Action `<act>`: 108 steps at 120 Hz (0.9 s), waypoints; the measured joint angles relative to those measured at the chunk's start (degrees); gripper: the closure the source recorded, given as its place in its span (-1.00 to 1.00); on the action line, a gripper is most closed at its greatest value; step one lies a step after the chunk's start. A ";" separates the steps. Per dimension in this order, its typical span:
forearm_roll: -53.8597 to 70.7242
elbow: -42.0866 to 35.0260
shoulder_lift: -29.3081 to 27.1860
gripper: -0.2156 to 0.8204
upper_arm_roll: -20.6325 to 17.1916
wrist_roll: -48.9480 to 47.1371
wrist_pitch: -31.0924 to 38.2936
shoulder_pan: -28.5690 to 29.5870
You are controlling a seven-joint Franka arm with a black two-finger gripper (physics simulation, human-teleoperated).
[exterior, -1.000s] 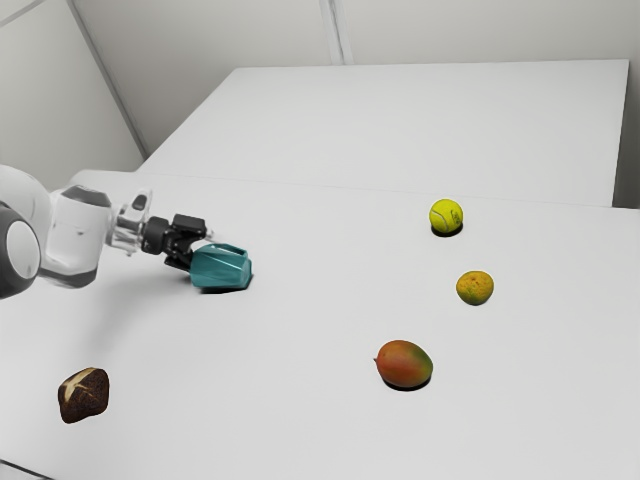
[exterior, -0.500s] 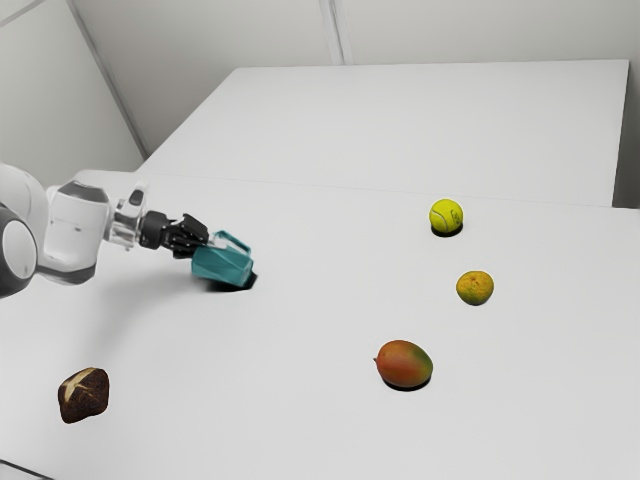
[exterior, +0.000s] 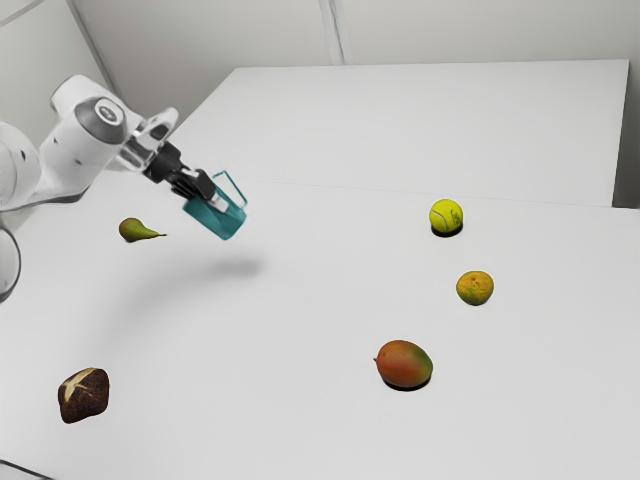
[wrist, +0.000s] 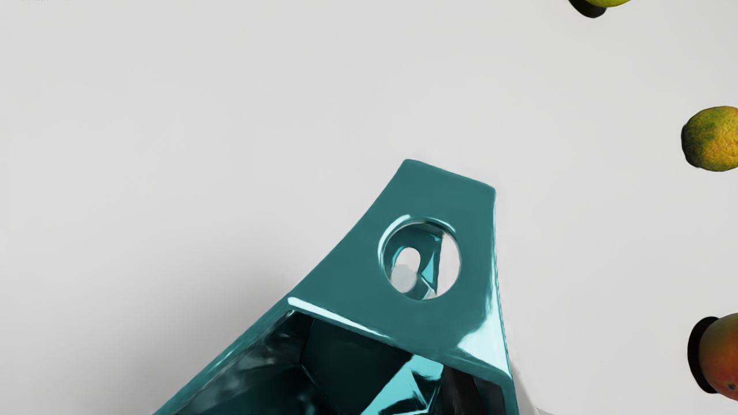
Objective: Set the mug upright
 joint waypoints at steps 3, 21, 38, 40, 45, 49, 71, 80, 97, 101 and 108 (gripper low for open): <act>3.50 -0.02 -0.02 0.90 -0.29 -0.77 1.54 -0.40; 19.59 -0.26 1.35 0.91 -1.88 -6.94 9.99 -2.59; 24.79 -2.64 3.13 0.92 -2.04 -12.78 15.35 -3.02; 25.09 -2.89 3.31 0.92 -2.06 -13.42 15.79 -3.04; 25.69 -3.27 3.75 0.92 -2.12 -14.96 16.71 -3.08; 26.05 -3.58 4.09 0.92 -2.24 -16.15 17.33 -3.10; 26.95 -4.59 4.96 0.81 -2.38 -21.66 19.37 -3.13; 26.90 -4.68 5.34 0.53 -2.38 -23.30 19.72 -3.12; 26.83 -4.71 5.64 0.00 -2.38 -25.84 20.09 -3.05; 26.82 -4.71 5.64 -0.09 -2.38 -26.37 20.15 -3.04; 26.81 -4.72 5.58 -0.21 -2.38 -27.21 20.22 -3.04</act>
